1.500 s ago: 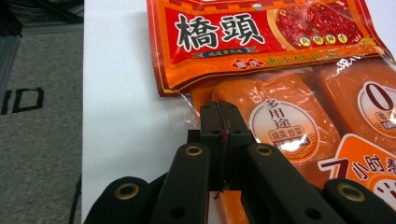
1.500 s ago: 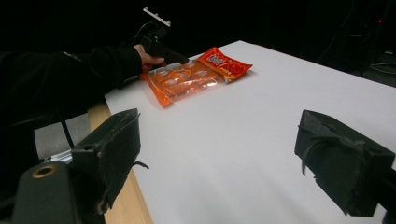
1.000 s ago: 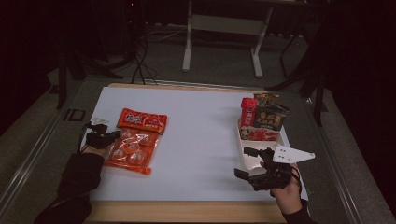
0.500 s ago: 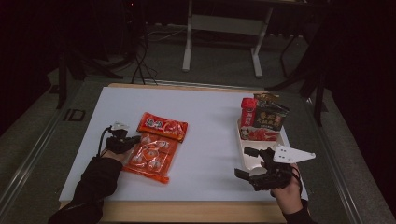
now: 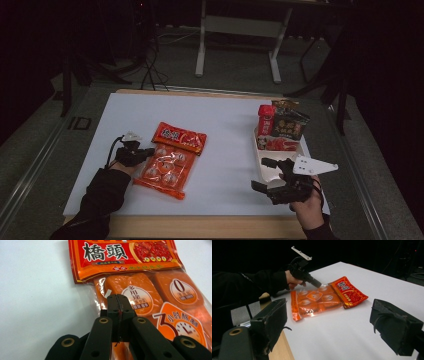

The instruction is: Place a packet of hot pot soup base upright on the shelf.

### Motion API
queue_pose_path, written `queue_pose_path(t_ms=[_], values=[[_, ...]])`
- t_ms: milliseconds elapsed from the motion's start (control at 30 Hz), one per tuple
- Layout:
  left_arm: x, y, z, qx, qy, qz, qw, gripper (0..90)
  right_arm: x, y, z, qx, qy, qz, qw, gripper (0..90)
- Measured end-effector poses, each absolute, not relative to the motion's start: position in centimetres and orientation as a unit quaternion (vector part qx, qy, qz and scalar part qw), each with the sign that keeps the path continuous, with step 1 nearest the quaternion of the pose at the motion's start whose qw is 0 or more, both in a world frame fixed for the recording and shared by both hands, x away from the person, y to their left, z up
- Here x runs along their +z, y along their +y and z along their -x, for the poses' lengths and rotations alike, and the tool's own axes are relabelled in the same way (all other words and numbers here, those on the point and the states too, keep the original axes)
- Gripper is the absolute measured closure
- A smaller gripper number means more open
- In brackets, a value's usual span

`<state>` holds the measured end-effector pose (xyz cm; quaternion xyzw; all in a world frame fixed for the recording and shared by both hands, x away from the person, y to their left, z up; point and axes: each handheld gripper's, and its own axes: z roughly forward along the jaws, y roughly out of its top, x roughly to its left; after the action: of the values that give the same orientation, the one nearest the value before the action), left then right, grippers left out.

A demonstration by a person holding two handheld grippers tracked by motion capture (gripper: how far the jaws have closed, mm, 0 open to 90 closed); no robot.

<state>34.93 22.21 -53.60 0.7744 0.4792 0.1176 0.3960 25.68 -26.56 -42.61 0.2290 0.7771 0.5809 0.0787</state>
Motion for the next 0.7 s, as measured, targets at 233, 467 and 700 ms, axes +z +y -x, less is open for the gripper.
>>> queue_pose_path(t_ms=[233,467,700], values=[[-52.8,23.2,-33.2,0.119,0.46,-0.791,0.385,90.0,-42.5,-26.7,-25.6,0.582,0.775,-0.23,0.079,14.1],[-53.8,23.5,-31.9,0.104,0.453,-0.806,0.365,90.0,-42.5,-26.6,-25.6,0.583,0.776,-0.228,0.079,14.1],[-53.7,22.8,-31.7,0.105,0.454,-0.807,0.362,90.0,-42.5,-26.4,-25.6,0.582,0.777,-0.227,0.078,14.1]])
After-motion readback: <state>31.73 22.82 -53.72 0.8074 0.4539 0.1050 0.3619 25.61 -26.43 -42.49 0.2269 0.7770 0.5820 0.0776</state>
